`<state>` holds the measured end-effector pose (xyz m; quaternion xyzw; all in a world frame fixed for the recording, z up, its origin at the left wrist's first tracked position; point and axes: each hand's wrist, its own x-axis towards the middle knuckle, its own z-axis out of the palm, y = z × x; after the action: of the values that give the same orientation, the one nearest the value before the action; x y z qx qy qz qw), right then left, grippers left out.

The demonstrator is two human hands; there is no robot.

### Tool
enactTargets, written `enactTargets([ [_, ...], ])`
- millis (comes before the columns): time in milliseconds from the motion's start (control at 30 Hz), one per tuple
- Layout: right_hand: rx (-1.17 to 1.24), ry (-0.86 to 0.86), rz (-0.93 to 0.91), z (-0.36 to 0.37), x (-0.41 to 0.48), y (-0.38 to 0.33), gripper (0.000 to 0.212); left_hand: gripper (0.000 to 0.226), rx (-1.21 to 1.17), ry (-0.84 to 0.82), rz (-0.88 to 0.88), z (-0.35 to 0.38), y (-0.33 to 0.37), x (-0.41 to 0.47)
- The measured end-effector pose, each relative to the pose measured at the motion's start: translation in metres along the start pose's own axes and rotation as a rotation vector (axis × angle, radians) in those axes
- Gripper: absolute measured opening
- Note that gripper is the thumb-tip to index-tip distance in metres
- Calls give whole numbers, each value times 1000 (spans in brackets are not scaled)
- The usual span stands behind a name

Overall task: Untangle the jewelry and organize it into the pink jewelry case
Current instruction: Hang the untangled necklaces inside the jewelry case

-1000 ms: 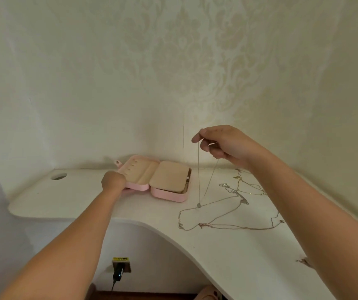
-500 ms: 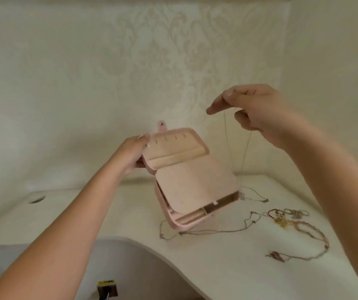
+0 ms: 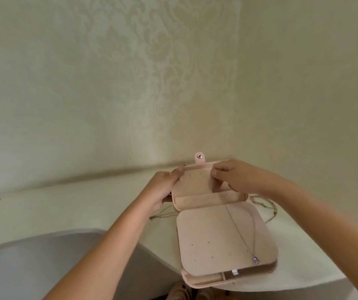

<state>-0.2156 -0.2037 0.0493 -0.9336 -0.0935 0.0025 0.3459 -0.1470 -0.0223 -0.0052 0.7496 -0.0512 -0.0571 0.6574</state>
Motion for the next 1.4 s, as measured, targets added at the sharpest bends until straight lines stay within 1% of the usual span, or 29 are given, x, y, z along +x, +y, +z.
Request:
enactTargets([
  [100,90,-13,38,13,8,10,31,34,-76,76,-19,4,-11,4],
  [200,49,-22,87,23,24,17,38,33,-266,185,-71,12,-19,6],
  [267,2,-42,111,28,30,16,39,42,-354,233,-58,19,-24,7],
  [367,-64,-93,80,36,36,13,36,50,-364,271,-2,25,-31,11],
  [533,132,-103,65,45,43,16,34,25,-355,242,25,24,-34,10],
  [600,126,-149,42,51,43,20,32,17,-431,261,-2,24,-39,12],
  [667,122,-142,-6,61,44,28,30,11,-506,282,-58,24,-43,14],
  [700,144,-116,-28,68,46,32,30,10,-527,278,-84,23,-45,16],
  [767,198,-45,-63,76,47,39,32,8,-518,195,-132,21,-45,19],
  [800,218,-14,-71,78,49,41,33,12,-480,136,-148,19,-44,19],
  [867,235,29,-75,78,53,46,34,30,-344,9,-173,15,-42,20],
  [900,203,44,-71,78,55,48,34,34,-259,-44,-193,13,-41,20],
  [933,136,70,-64,79,56,49,34,30,-184,-84,-220,12,-39,19],
  [1000,-48,170,-67,83,56,51,31,7,-113,-135,-331,10,-35,17],
  [1033,-108,224,-91,85,55,50,28,4,-116,-157,-392,10,-33,15],
  [1133,-92,282,-160,88,51,44,24,19,-197,-238,-479,12,-29,15],
  [1200,-106,312,-206,88,51,40,25,20,-315,-207,-468,15,-27,15],
  [1267,-162,326,-270,88,49,36,26,16,-420,-86,-384,18,-30,17],
  [1333,-186,290,-308,86,48,31,26,9,-492,-2,-293,19,-33,17],
  [1367,-171,267,-311,81,49,28,24,6,-534,2,-268,19,-34,16],
  [1400,-156,242,-303,72,51,25,22,8,-571,-6,-256,18,-34,16],
])
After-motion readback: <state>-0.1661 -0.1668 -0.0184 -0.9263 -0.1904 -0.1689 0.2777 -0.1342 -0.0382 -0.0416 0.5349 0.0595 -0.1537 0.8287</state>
